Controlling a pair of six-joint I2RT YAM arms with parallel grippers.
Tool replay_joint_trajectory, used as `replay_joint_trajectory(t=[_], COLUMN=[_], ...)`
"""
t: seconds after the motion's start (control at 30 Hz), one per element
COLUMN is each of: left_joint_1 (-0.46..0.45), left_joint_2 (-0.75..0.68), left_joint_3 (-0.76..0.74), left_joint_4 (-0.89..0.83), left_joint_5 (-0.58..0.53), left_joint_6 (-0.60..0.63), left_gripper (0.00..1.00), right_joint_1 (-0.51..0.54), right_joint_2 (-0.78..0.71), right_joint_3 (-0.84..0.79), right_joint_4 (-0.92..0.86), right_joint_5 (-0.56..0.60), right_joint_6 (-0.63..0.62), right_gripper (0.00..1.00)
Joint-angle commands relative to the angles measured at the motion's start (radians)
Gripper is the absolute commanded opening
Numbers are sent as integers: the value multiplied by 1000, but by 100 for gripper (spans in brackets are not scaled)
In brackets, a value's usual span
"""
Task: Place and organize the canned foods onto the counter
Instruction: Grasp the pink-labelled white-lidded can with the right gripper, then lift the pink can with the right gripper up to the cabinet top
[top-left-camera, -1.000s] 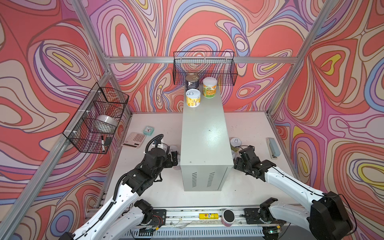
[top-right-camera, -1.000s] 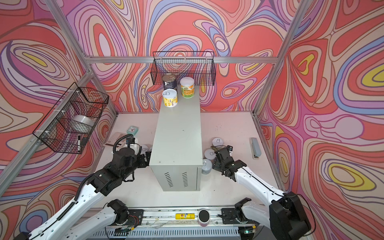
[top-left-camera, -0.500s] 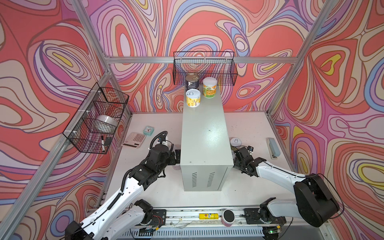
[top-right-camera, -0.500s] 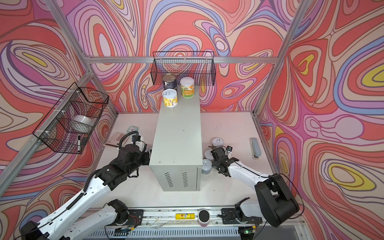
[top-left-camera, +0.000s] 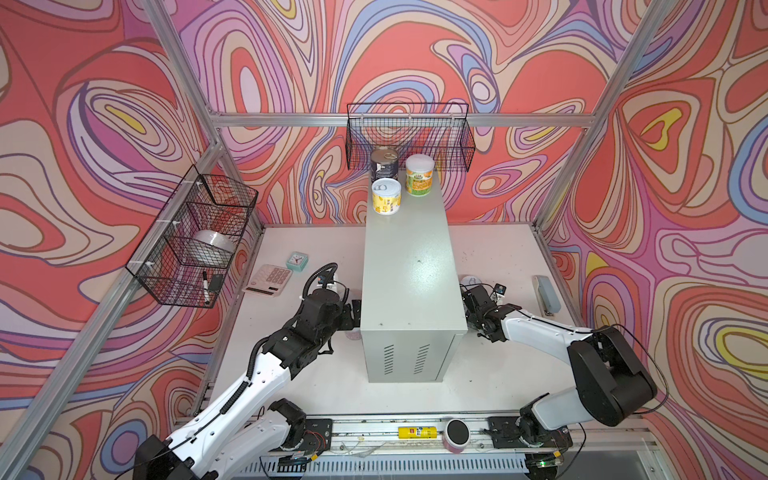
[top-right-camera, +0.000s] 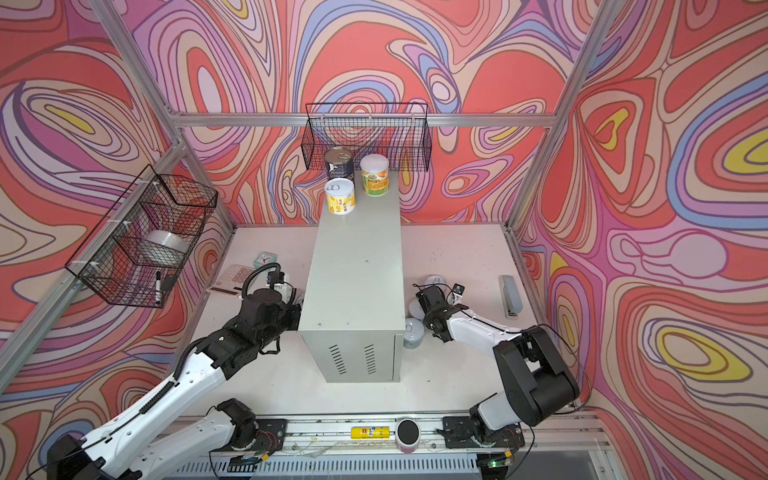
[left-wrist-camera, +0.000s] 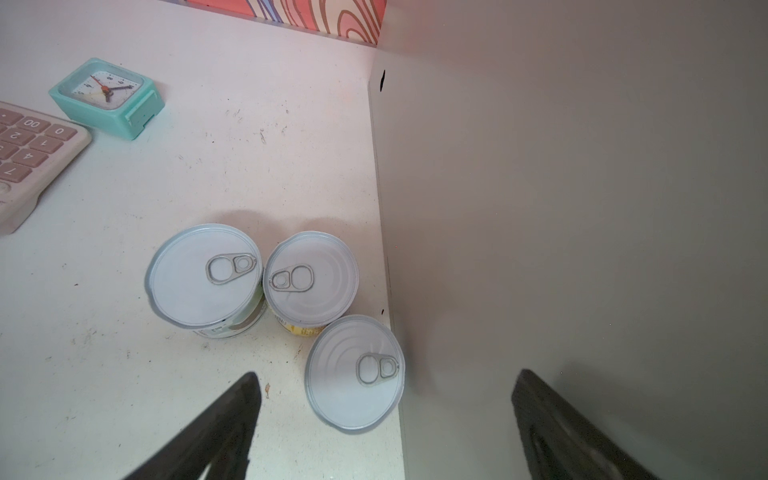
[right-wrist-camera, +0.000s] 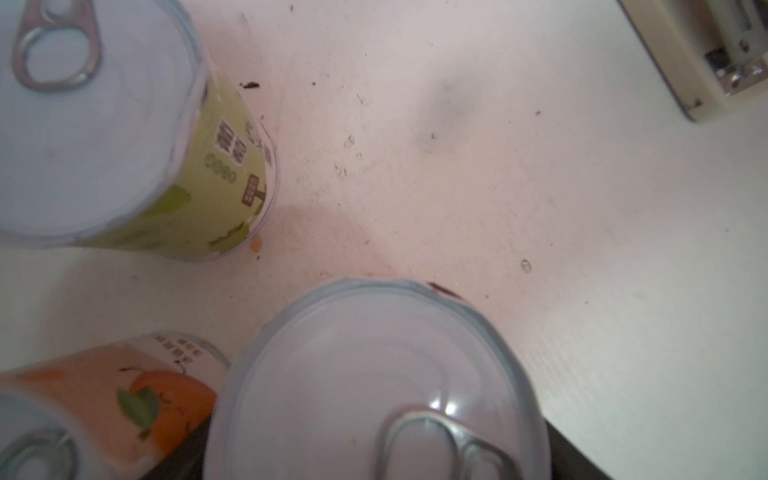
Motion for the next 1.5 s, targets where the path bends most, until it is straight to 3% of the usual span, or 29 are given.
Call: replay_joint_trajectory(t=[0.0, 0.4, 0.47, 0.63, 0.7, 1.03, 1.47], left_joint_1=[4, 6, 6, 6, 6, 6, 26], left_joint_2=[7, 37, 44, 52, 52, 55, 34], left_joint_3=[-10, 14, 20, 32, 42, 95, 156], left_joint_4=[34, 34, 34, 34, 28, -7, -50], left_joint_5=[2, -6, -7, -8, -7, -11, -57], left_joint_6=[-12, 3, 4, 5, 8, 33, 61], left_gripper=[96, 95, 95, 95, 94, 95, 96], right_joint_1=[-14, -19, -19, -20, -19, -19, -19], right_joint_2=[43, 60, 50, -5, -42, -286, -310], right_joint_3=[24, 4, 3, -9, -7, 60, 548], right_joint_4=[13, 31, 18, -6, -32, -185, -384], right_joint_5=[60, 41, 46, 49, 54, 39, 49], right_joint_6=[-35, -4, 7, 24, 21, -119, -369], right_gripper=[88, 69, 58, 10, 0, 0, 0])
